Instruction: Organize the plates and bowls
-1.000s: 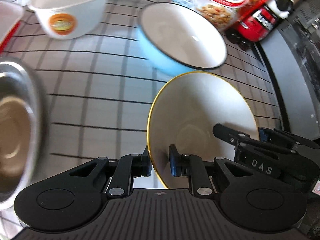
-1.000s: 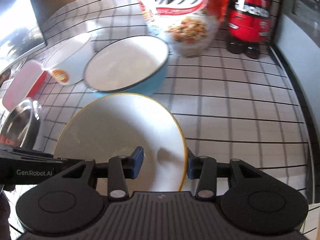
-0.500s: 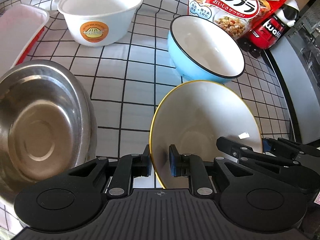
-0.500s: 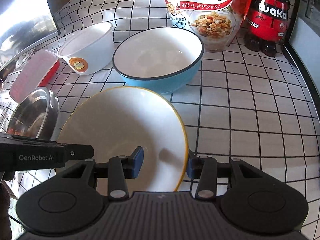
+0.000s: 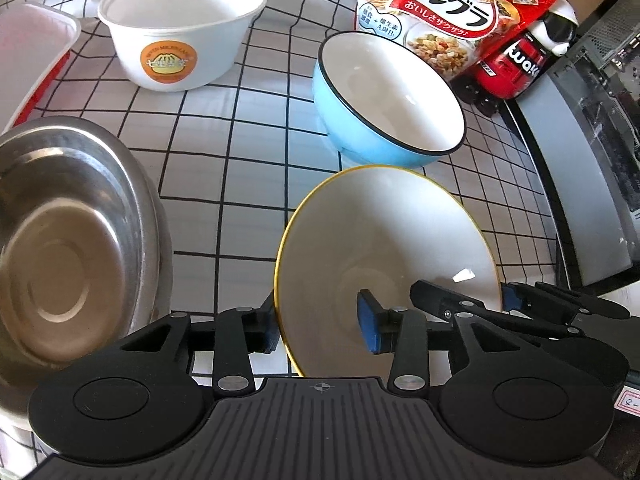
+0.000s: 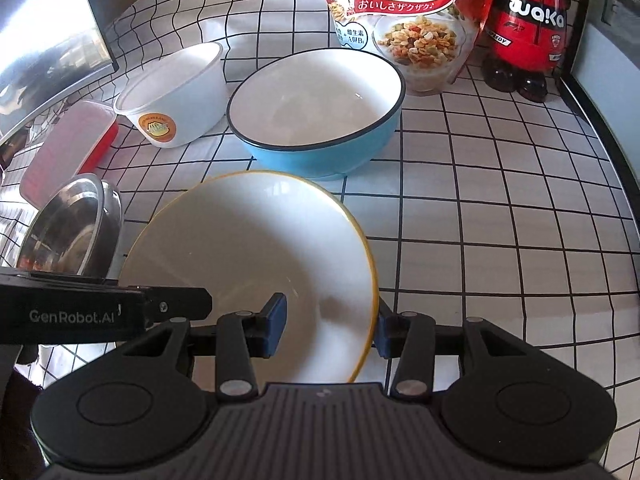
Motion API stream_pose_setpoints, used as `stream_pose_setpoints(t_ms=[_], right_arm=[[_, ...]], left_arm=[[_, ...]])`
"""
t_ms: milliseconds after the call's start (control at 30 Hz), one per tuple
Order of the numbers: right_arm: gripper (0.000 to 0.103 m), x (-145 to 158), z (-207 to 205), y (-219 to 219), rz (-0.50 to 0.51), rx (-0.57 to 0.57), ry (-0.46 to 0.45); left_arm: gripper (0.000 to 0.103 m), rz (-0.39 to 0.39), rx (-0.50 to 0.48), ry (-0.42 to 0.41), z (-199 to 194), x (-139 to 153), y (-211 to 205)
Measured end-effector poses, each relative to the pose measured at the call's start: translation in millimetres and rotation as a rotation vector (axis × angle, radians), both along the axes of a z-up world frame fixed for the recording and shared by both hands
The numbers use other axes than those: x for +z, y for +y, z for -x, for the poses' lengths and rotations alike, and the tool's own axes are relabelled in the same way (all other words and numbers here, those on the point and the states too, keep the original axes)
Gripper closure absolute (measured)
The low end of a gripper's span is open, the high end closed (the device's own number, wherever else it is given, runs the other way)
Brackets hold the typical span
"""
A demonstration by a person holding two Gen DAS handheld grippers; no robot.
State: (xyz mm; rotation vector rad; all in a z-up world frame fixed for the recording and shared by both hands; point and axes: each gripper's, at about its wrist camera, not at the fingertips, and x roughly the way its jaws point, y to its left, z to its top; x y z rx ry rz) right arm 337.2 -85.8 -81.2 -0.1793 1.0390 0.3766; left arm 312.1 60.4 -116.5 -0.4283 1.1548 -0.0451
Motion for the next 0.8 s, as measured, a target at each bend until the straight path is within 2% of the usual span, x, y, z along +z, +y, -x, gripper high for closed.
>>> stream_pose_setpoints(t_ms=[433, 567, 800], right_arm=[[0.058, 12, -5, -2, 0.03, 0.016, -0.071], [0.05, 17, -8, -1, 0.044, 0.02, -0.09], [0.049, 17, -10, -2, 0.04, 0.024, -0.094]], left_arm=[[0.06, 0.033, 0.011, -0.028, -2, 9, 11], [0.06, 0.021, 0.027, -0.033, -4, 12, 14], [0.06, 0.005, 0.016, -0.025, -8, 12, 12]])
